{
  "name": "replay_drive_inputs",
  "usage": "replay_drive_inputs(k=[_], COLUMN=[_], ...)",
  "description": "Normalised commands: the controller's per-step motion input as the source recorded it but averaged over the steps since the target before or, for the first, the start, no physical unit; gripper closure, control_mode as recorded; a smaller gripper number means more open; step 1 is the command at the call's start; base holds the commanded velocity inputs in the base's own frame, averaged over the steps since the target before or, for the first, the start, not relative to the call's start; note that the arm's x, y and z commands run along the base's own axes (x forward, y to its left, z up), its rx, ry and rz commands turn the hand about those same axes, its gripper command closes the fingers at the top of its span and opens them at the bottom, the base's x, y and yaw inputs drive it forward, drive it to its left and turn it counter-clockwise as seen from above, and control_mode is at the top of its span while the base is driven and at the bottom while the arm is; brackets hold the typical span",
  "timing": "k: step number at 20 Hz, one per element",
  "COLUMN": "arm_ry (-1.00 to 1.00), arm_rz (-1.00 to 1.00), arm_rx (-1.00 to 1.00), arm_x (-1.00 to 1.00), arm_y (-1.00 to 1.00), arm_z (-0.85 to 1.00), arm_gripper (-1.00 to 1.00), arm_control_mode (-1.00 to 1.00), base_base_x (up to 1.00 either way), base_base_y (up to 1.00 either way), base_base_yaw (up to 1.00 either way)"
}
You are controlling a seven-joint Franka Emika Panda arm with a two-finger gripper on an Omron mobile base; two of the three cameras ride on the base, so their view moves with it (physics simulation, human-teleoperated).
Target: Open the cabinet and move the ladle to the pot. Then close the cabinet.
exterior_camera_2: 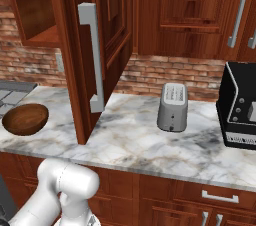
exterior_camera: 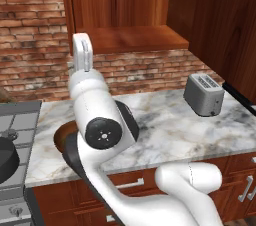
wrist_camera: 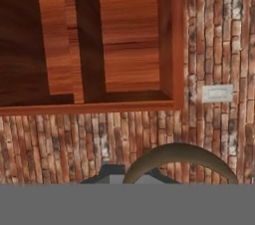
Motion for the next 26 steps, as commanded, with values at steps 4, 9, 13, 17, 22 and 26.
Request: replay_drive_inputs(k=[4,9,13,17,22,26], arm_ry=[0.0,0.0,-0.02,-0.01,0.0,0.03], arm_rz=[0.0,0.0,0.0,0.0,0.0,0.0], arm_rx=[-0.07,-0.09,-0.02,0.0,0.0,0.0], arm_x=[0.0,0.21,0.23,0.17,0.11,0.08], arm_y=[0.52,0.3,0.08,0.03,0.14,0.2], arm_z=[-0.17,-0.41,-0.3,-0.21,-0.18,-0.07], arm_gripper=[1.0,1.0,1.0,1.0,1.0,1.0], arm_control_mode=[-1.0,-1.0,-1.0,-1.0,-1.0,-1.0], base_base_x=[0.0,0.0,0.0,0.0,0.0,0.0], base_base_y=[0.0,0.0,0.0,0.0,0.0,0.0], base_base_yaw=[0.0,0.0,0.0,0.0,0.0,0.0])
